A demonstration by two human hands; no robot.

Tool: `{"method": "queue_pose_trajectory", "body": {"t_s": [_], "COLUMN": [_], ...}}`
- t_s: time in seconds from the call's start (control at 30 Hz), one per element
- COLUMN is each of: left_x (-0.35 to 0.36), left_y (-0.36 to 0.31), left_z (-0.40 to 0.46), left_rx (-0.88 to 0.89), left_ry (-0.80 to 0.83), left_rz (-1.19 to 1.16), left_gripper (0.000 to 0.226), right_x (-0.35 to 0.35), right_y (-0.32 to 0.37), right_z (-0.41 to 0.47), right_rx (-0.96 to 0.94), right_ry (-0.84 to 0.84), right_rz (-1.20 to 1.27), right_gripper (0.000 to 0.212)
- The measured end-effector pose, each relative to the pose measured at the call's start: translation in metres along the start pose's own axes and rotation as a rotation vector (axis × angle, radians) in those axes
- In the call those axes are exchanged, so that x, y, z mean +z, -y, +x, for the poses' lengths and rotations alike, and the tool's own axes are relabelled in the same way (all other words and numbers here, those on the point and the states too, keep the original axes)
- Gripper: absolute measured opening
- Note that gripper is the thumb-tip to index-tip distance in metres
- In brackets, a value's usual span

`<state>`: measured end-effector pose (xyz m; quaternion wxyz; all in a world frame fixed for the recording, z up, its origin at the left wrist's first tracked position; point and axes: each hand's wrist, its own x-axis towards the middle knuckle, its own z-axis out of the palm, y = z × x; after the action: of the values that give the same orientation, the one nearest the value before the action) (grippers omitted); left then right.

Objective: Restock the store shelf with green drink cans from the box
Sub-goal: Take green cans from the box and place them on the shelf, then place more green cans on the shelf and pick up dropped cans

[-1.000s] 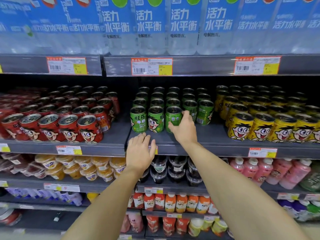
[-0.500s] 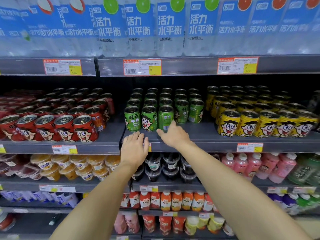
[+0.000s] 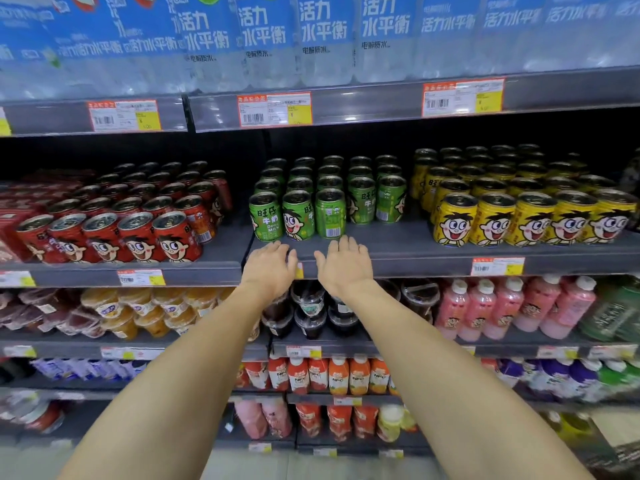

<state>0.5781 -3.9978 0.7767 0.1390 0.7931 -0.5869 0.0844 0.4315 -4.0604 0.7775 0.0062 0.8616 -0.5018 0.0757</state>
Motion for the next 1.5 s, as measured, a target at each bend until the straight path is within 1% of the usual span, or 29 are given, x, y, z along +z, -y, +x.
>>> {"method": "queue_pose_trajectory", "body": {"t_s": [0.07, 0.13, 0.17, 0.23, 0.3, 0.37, 0.43, 0.47, 0.53, 0.6, 0.63, 0.67, 0.77, 0.87, 0.97, 1.03, 1.13, 1.3, 1.37, 1.5], "left_x": [-0.006, -0.01, -0.009, -0.005, -0.001, 0.001, 0.0, -0.001, 0.001, 0.004, 0.006, 0.007, 0.012, 0.023, 0.03, 0.036, 0.048, 0.057, 0.056, 0.061], "left_y": [-0.004, -0.009, -0.01, -0.012, -0.015, -0.017, -0.021, -0.024, -0.032, -0.04, -0.043, -0.047, -0.056, -0.063, -0.064, -0.062, -0.06, -0.062, -0.06, -0.053], "left_z": [0.0, -0.005, -0.009, -0.021, -0.032, -0.042, -0.056, -0.063, -0.079, -0.095, -0.105, -0.117, -0.156, -0.201, -0.248, -0.282, -0.329, -0.404, -0.427, -0.455], "left_rx": [-0.039, -0.063, -0.056, -0.031, -0.038, -0.04, -0.033, -0.037, -0.082, -0.123, -0.107, -0.086, -0.048, -0.034, -0.01, -0.002, -0.007, 0.032, 0.05, -0.017], "left_ry": [0.061, 0.099, 0.113, 0.132, 0.139, 0.151, 0.156, 0.17, 0.263, 0.367, 0.395, 0.406, 0.421, 0.454, 0.434, 0.458, 0.489, 0.546, 0.588, 0.698], "left_rz": [-0.017, 0.016, 0.062, 0.14, 0.119, 0.118, 0.133, 0.111, -0.026, -0.161, -0.171, -0.147, -0.05, -0.042, -0.043, -0.047, -0.067, -0.014, 0.023, 0.015], "left_gripper": [0.044, 0.041, 0.044, 0.06, 0.072, 0.078, 0.079, 0.078, 0.073, 0.053, 0.044, 0.04, 0.039, 0.036, 0.033, 0.032, 0.032, 0.035, 0.037, 0.035], "right_x": [-0.002, -0.009, -0.014, -0.021, -0.021, -0.017, -0.011, -0.008, -0.001, 0.008, 0.012, 0.016, 0.022, 0.041, 0.057, 0.065, 0.078, 0.096, 0.099, 0.102], "right_y": [0.0, -0.001, -0.002, -0.006, -0.009, -0.01, -0.011, -0.011, -0.011, -0.01, -0.01, -0.01, -0.01, -0.005, 0.001, 0.007, 0.015, 0.022, 0.023, 0.022], "right_z": [0.0, 0.002, 0.003, -0.001, -0.012, -0.027, -0.044, -0.052, -0.07, -0.09, -0.102, -0.115, -0.156, -0.194, -0.235, -0.268, -0.315, -0.387, -0.408, -0.44], "right_rx": [0.006, 0.0, -0.016, -0.06, -0.109, -0.146, -0.168, -0.175, -0.175, -0.153, -0.135, -0.112, -0.021, 0.015, 0.018, 0.017, 0.002, -0.039, -0.037, 0.003], "right_ry": [0.027, 0.094, 0.129, 0.163, 0.152, 0.118, 0.079, 0.064, 0.065, 0.105, 0.131, 0.166, 0.301, 0.414, 0.456, 0.479, 0.519, 0.644, 0.677, 0.747], "right_rz": [0.028, 0.058, 0.061, 0.044, 0.002, -0.014, 0.011, 0.026, 0.05, 0.07, 0.077, 0.086, 0.127, 0.128, 0.136, 0.107, 0.067, 0.03, 0.011, 0.008], "right_gripper": [0.066, 0.069, 0.07, 0.071, 0.074, 0.076, 0.077, 0.077, 0.074, 0.066, 0.06, 0.055, 0.05, 0.046, 0.04, 0.04, 0.044, 0.04, 0.039, 0.038]}}
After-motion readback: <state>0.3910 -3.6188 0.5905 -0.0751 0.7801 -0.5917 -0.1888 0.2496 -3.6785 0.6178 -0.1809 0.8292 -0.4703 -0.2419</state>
